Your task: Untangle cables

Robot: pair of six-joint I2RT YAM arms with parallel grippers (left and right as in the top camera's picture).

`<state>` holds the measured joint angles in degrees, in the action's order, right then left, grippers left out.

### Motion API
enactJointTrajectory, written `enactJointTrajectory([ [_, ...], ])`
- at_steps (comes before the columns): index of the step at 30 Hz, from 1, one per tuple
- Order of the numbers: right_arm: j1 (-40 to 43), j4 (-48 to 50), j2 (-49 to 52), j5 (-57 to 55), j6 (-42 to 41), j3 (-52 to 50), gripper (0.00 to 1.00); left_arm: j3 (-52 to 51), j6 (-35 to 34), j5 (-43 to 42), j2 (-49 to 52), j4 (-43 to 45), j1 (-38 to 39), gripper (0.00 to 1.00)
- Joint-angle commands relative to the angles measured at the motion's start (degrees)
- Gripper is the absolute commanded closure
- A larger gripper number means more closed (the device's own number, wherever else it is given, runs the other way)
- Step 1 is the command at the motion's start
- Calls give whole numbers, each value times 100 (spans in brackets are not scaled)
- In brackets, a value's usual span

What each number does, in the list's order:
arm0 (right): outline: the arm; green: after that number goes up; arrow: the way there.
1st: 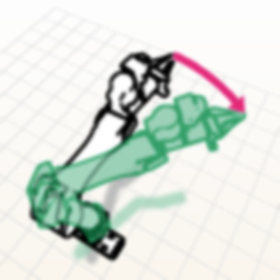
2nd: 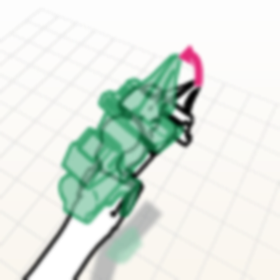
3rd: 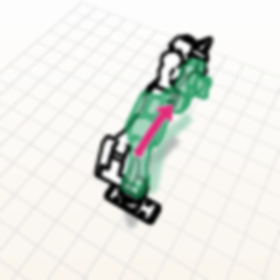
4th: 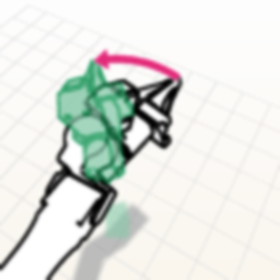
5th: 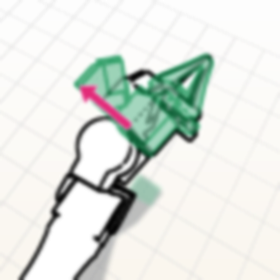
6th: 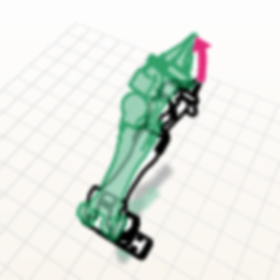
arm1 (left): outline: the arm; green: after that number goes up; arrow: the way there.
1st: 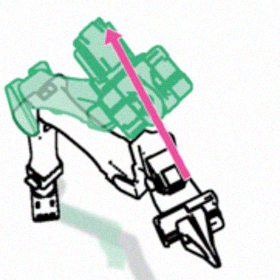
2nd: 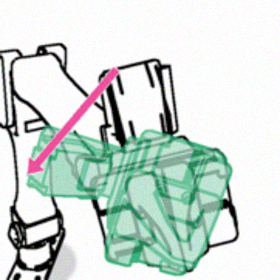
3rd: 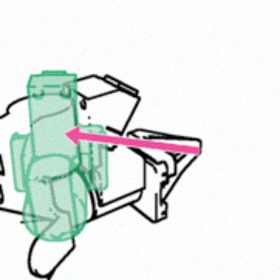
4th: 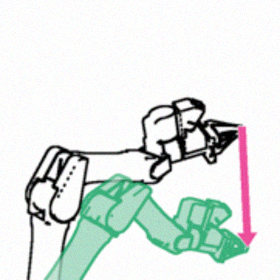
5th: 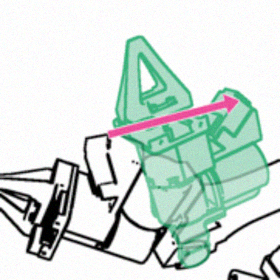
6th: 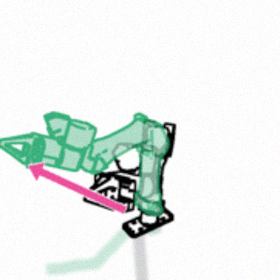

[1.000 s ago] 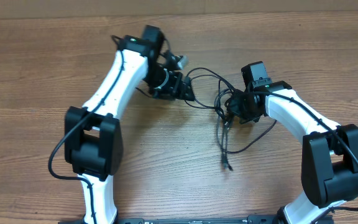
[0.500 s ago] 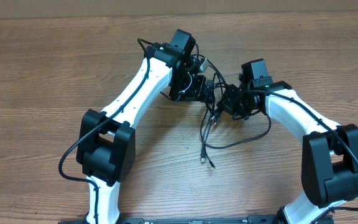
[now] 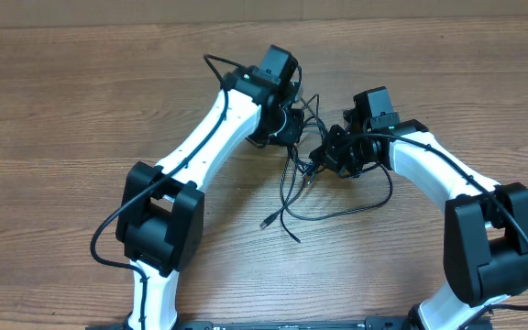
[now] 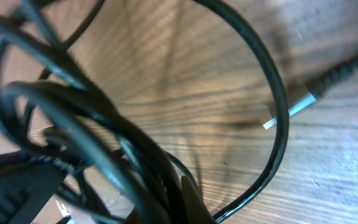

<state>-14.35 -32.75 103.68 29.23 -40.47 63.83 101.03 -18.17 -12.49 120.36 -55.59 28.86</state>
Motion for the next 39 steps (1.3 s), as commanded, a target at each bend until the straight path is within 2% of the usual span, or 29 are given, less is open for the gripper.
enactJointTrajectory([
  [1,55,-343,33,-964,44,-20,96,-452,-24,2245,31,-26,-184,96],
  [4,55,-658,33,-1574,44,-20,96,-866,-28,2691,31,7,-317,96],
  [7,55,-658,33,-1499,201,-20,96,-1228,-133,2422,31,81,-588,96],
  [11,44,-535,33,-1169,280,-20,96,-1290,339,938,26,26,-1062,96],
  [13,44,-505,33,-1154,273,-20,96,-1198,402,459,26,-57,-1322,96],
  [15,44,-483,33,-1084,273,-20,96,-1119,404,-42,26,-116,-1593,91],
  [17,44,-437,33,-857,278,-20,96,-1075,450,-656,26,-160,-1862,91],
  [19,44,-374,33,-656,278,-20,96,-1075,455,-1169,28,-153,-2096,85],
  [21,37,-302,33,-498,275,-20,96,-1078,520,-1561,28,-114,-2243,87],
  [22,24,-286,33,-492,275,-20,96,-1078,531,-1576,28,-101,-2282,92],
  [24,-7,-291,33,-599,280,-20,96,-1078,529,-1069,28,-98,-2319,95],
  [26,-20,-396,33,-918,278,-20,96,-1093,466,155,28,-120,-2321,96],
  [28,-20,-599,33,-1397,280,-20,96,-1147,42,1550,28,-155,-2321,96],
  [30,-20,-828,33,-1873,280,-20,96,-1259,-363,2175,28,-103,-2345,96],
  [39,-20,-1523,33,-3261,280,-22,96,-1764,-376,2288,28,326,-2774,96],
])
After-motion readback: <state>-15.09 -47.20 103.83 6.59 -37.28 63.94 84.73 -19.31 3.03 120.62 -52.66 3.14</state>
